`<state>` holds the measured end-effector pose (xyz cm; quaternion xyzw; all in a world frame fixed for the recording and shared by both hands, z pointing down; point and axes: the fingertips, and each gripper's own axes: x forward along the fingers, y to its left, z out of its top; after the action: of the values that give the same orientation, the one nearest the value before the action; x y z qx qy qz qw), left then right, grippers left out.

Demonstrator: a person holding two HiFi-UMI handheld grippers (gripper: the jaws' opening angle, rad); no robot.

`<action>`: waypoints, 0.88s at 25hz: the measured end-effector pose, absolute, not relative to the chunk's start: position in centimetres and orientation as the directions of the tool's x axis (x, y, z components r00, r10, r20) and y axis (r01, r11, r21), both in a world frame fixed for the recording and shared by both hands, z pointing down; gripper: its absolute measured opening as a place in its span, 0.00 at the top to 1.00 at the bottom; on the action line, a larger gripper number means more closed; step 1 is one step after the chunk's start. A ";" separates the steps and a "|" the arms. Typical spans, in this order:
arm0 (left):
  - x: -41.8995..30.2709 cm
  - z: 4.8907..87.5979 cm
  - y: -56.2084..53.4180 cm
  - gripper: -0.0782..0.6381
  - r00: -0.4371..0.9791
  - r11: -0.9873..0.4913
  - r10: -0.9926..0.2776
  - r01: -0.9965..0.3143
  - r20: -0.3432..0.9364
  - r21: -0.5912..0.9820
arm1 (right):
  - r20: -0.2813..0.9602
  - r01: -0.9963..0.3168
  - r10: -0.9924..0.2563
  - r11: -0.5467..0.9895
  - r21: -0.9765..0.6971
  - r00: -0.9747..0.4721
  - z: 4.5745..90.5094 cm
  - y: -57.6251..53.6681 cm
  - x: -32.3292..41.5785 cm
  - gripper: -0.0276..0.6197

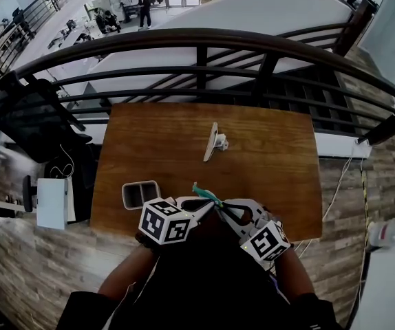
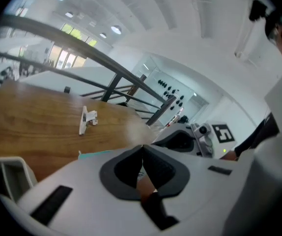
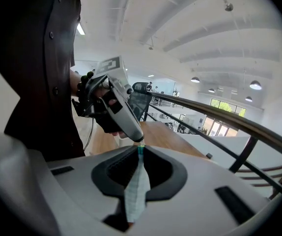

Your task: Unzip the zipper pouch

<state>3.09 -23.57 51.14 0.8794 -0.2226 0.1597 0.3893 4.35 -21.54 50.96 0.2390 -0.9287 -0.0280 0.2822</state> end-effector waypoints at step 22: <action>2.9 51.0 -23.7 0.87 0.838 -0.580 -0.318 -0.542 0.444 0.607 | 0.449 -0.480 -0.488 0.866 0.141 -0.749 49.5 -20.5 6.2 0.91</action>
<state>2.91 -23.72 51.00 0.8771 -0.2453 0.1449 0.3868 6.20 -20.50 49.53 0.2586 -0.9351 -0.0083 0.2422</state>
